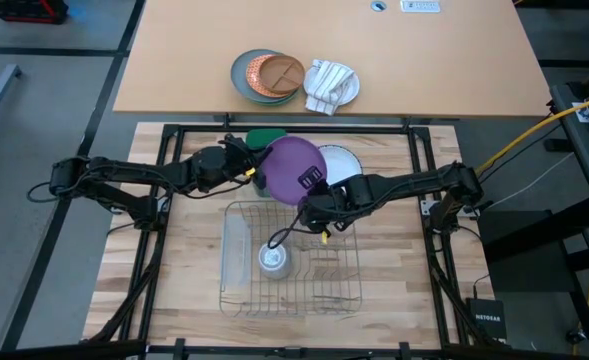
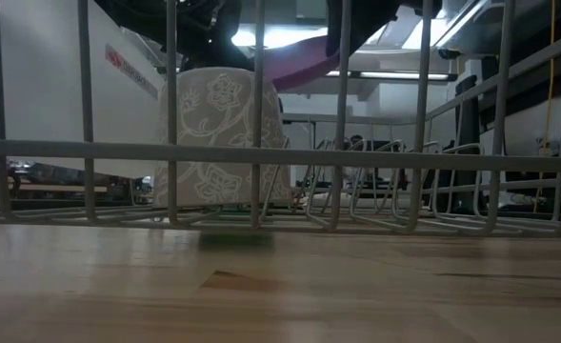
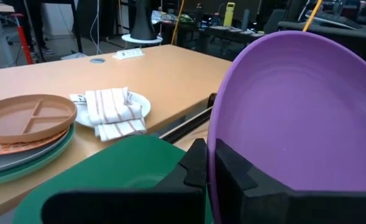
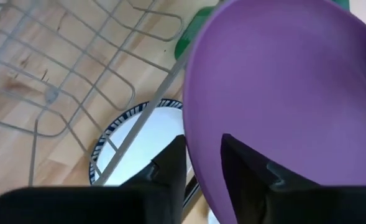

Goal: Sort dishes
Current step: Put the purple plate into the dish rack

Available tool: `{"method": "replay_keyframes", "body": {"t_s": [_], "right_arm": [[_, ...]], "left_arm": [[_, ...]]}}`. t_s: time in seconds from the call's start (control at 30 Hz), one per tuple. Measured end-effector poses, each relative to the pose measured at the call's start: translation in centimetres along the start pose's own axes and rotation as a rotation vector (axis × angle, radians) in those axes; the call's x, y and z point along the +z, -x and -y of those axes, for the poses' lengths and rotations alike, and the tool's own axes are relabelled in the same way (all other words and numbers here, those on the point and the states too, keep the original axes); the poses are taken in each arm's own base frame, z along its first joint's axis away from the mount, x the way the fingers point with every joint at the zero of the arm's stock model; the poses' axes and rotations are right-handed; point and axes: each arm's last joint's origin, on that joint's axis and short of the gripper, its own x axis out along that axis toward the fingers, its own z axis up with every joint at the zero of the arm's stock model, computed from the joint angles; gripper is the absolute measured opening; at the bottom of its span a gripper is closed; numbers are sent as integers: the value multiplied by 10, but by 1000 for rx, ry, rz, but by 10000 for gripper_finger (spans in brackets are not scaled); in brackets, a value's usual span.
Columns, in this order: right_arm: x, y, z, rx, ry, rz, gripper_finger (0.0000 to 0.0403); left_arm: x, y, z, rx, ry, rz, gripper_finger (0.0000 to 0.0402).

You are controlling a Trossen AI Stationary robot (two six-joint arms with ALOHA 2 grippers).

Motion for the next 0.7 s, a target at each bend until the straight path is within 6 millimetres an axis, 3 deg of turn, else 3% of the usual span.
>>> {"method": "replay_keyframes", "body": {"t_s": [0.23, 0.47, 0.7], "right_arm": [[-1, 0, 0, -3, -113, -8, 119], [-8, 5, -5, 100, -233, -9, 118], [-28, 29, -4, 117, -360, -1, 118]], "left_arm": [[0, 0, 0, 1, 9, 0, 2], [-1, 0, 0, 0, 2, -7, 1], [-1, 0, 0, 0, 7, -5, 1]]}}
